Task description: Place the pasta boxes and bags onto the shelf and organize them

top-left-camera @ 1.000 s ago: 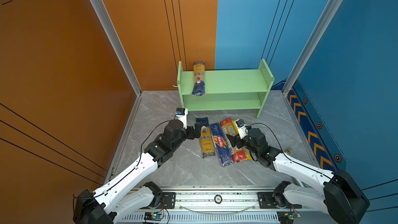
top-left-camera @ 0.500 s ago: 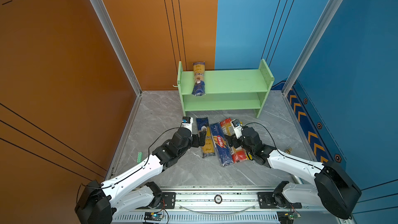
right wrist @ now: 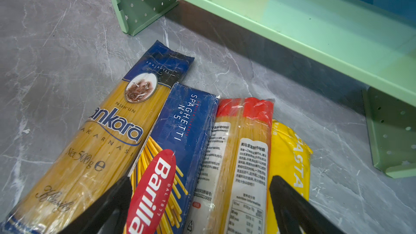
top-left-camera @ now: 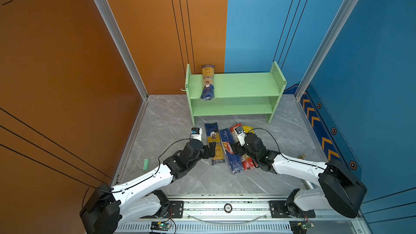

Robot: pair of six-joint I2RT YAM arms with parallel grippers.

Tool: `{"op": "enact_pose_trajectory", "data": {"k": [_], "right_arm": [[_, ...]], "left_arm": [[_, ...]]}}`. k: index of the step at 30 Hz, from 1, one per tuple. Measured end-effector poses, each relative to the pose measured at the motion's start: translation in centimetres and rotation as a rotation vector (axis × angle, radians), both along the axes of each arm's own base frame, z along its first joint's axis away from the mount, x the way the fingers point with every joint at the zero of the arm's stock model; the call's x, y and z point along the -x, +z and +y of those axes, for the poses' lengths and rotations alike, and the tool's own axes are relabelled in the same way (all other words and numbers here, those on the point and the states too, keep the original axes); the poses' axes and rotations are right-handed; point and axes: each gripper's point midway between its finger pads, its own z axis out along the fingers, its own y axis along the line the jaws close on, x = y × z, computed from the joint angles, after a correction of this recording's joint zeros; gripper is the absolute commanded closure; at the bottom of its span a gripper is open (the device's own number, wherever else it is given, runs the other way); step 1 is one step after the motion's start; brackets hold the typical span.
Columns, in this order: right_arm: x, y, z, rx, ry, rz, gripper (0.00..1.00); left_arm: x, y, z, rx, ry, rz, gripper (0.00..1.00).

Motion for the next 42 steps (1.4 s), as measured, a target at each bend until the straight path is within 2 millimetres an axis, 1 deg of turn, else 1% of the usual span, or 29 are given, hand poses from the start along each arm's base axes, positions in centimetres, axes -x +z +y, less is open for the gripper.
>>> {"op": "enact_pose_trajectory", "data": {"k": [8,18,23,31,37,42], "right_arm": [[0.0,0.0,2.2,0.026,0.008,-0.013,0.04],[-0.2,-1.0,3.2,0.061,0.007,-0.008,0.00],[-0.3,-1.3,3.6,0.075,0.001,-0.011,0.00],[-0.9,-2.4,3.6,0.108,-0.023,-0.005,0.00],[-1.8,-2.2,4.3,0.117,-0.041,-0.008,0.00],[-2.0,-2.5,4.6,0.137,-0.054,-0.011,0.00]], "left_arm": [[0.4,-1.7,0.3,0.000,0.021,0.037,0.02],[1.0,-3.0,0.8,-0.011,0.027,0.060,0.02],[1.1,-3.1,1.0,-0.006,0.033,0.061,0.02],[1.1,-3.0,1.0,-0.006,0.037,0.058,0.02],[1.1,-3.0,1.1,-0.007,0.039,0.057,0.02],[1.1,-3.0,1.1,-0.007,0.039,0.057,0.02]]}}
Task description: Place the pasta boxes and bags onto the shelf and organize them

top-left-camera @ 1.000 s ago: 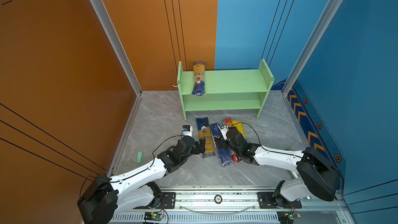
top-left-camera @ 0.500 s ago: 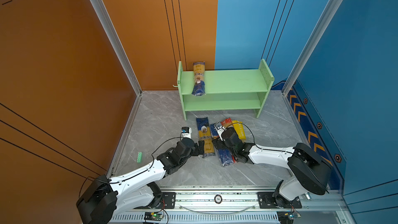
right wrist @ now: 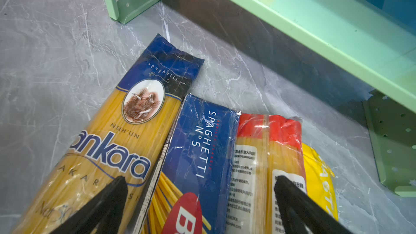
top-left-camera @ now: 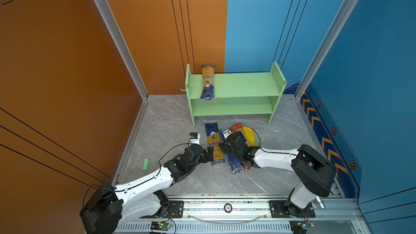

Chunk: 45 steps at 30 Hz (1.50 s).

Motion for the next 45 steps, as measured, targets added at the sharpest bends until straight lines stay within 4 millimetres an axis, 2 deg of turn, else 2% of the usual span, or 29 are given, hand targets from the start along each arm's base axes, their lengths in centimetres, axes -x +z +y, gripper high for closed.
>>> {"op": "enact_pose_trajectory", "data": {"k": [15,30,35,45], "right_arm": [[-0.4,-2.4,-0.7,0.099,-0.051,0.013,0.00],[-0.5,-3.1,0.4,0.126,-0.047,0.013,0.00],[-0.5,-3.0,0.7,0.129,-0.052,0.003,0.00],[-0.6,-2.9,3.3,0.122,-0.034,-0.013,0.00]], "left_arm": [[0.0,-0.5,0.0,-0.010,0.000,0.010,0.02],[0.4,-1.4,0.5,-0.014,0.009,0.029,0.02],[0.5,-1.0,0.8,-0.005,0.019,0.013,0.02],[0.8,-1.1,1.2,-0.006,0.023,0.013,0.02]]}}
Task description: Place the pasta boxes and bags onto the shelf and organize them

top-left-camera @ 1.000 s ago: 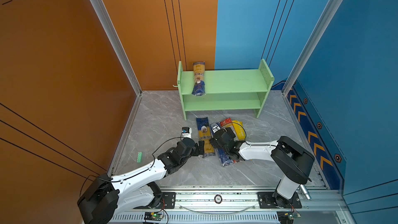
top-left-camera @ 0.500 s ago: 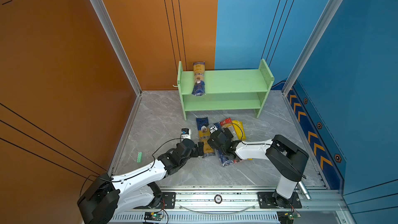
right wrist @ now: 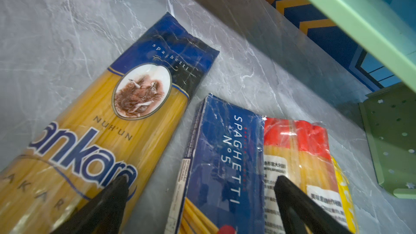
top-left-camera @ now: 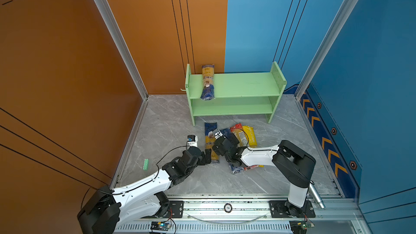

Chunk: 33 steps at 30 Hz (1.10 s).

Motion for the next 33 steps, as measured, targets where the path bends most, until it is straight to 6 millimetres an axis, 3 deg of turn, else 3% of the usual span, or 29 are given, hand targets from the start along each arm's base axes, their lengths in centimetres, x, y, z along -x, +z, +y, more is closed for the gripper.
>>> {"op": "enact_pose_trajectory", "data": {"k": [11,23,33], "right_arm": [[0.0,0.1,0.2,0.006,0.000,-0.001,0.00],[-1.3,4.8,-3.5,-0.071,-0.049,-0.006,0.00],[-1.0,4.9,-6.4,-0.081,-0.083,0.022,0.00]], "left_arm": [[0.2,-0.6,0.2,-0.010,0.000,0.009,0.02],[-0.4,-3.4,-0.2,-0.101,-0.009,0.067,0.02],[-3.1,-2.5,-3.1,-0.153,-0.048,0.051,0.02]]}}
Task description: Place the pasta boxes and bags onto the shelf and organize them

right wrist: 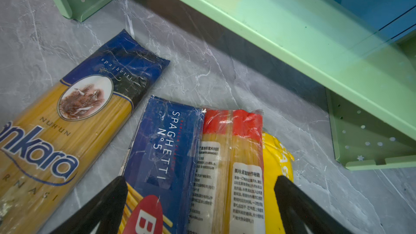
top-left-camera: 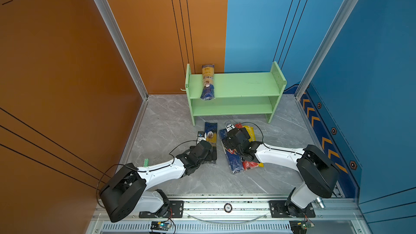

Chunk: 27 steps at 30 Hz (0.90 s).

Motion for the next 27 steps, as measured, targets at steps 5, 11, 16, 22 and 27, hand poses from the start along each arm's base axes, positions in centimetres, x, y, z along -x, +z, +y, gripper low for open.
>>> {"op": "enact_pose_trajectory", "data": {"k": [5,11,16,22,27], "right_arm": [[0.0,0.8,-1.4,-0.022,-0.022,-0.004,0.00],[0.0,1.6,-2.6,-0.037,-0.044,-0.013,0.00],[0.2,1.5,-3.4,-0.038,-0.057,-0.009,0.00],[0.1,1.3,-4.0,-0.041,-0.073,-0.004,0.00],[0.2,1.0,-4.4,-0.045,-0.082,0.002,0.00]], "left_arm": [[-0.6,-0.1,-0.8,-0.012,-0.010,0.004,0.02],[-0.8,-1.1,-1.1,-0.038,-0.014,0.027,0.02],[-0.8,-1.5,-2.0,-0.050,-0.030,0.038,0.02],[-0.8,-2.4,-2.3,-0.068,-0.037,0.056,0.02],[-0.8,-2.8,-2.2,-0.083,-0.034,0.064,0.02]]}}
